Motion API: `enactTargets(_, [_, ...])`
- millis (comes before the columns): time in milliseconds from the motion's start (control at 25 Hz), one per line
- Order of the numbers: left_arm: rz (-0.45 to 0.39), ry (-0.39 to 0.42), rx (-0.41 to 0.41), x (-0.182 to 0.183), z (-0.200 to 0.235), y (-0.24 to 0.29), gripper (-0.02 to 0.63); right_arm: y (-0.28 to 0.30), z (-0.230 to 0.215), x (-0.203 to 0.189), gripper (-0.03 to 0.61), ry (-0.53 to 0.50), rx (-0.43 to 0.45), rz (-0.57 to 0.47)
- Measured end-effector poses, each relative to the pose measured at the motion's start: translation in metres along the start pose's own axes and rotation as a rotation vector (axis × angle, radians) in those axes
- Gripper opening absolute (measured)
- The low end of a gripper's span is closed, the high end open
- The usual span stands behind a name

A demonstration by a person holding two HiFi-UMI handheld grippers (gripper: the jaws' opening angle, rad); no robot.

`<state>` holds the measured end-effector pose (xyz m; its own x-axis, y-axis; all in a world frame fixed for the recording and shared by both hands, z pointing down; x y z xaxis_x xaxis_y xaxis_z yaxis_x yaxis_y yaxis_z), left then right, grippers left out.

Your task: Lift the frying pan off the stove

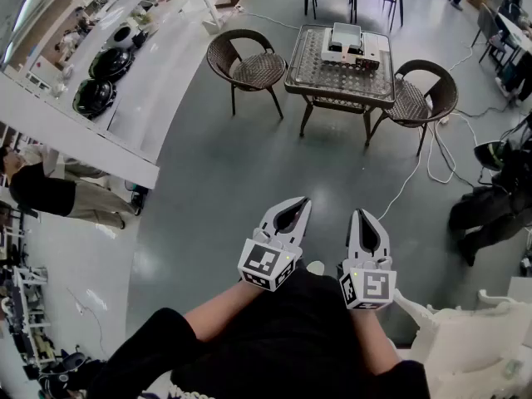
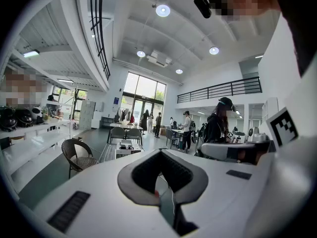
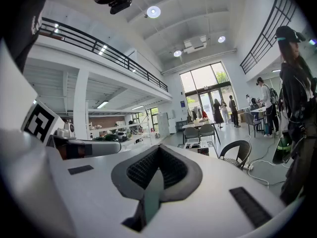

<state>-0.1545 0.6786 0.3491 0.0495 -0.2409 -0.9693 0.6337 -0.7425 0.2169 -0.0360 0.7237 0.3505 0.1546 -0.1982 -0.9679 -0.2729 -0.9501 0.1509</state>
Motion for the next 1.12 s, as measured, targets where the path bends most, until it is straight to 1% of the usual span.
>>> enactTargets(160, [-0.011, -0.024, 0.001, -0.002, -0.001, 0.018, 0.006, 0.005, -0.016, 0.002, 0.029, -0.007, 0.029, -0.045])
enactTargets(320, [-0.017, -0.04, 0.007, -0.004, 0.012, 0.04, 0.006, 0.018, -0.032, 0.002, 0.029, 0.028, 0.055, -0.065])
enactTargets(440, [-0.023, -0.052, 0.001, -0.002, 0.023, 0.063, 0.006, 0.032, -0.048, 0.001, 0.029, 0.046, 0.03, -0.072])
enactTargets(640, [-0.024, -0.04, -0.021, -0.004, 0.047, 0.115, 0.006, 0.071, -0.078, -0.004, 0.029, 0.007, -0.033, -0.049])
enactTargets(760, [-0.013, -0.044, -0.032, 0.002, 0.067, 0.147, 0.006, 0.103, -0.097, 0.002, 0.029, 0.004, -0.049, -0.035])
enactTargets(920, [0.005, -0.071, -0.035, 0.02, 0.108, 0.199, 0.006, 0.162, -0.126, 0.023, 0.031, 0.054, -0.066, -0.054])
enactTargets(1040, [0.016, -0.066, -0.035, 0.037, 0.139, 0.238, 0.006, 0.218, -0.144, 0.033, 0.029, 0.1, -0.044, 0.001])
enactTargets(1120, [0.019, -0.068, -0.029, 0.048, 0.16, 0.262, 0.006, 0.251, -0.154, 0.037, 0.03, 0.105, -0.033, 0.05])
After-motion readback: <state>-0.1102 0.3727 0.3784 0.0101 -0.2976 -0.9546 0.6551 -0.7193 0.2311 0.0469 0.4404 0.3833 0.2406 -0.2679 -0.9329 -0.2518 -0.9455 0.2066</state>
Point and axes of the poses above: the fingertips, and each gripper's own axes: y forward along the fingers, z to its left, x out of its top, the point moved 2 cm from there along -y, backward along the fingers, and after that the axes turned 6 degrees about x, right-handed, at the moved point
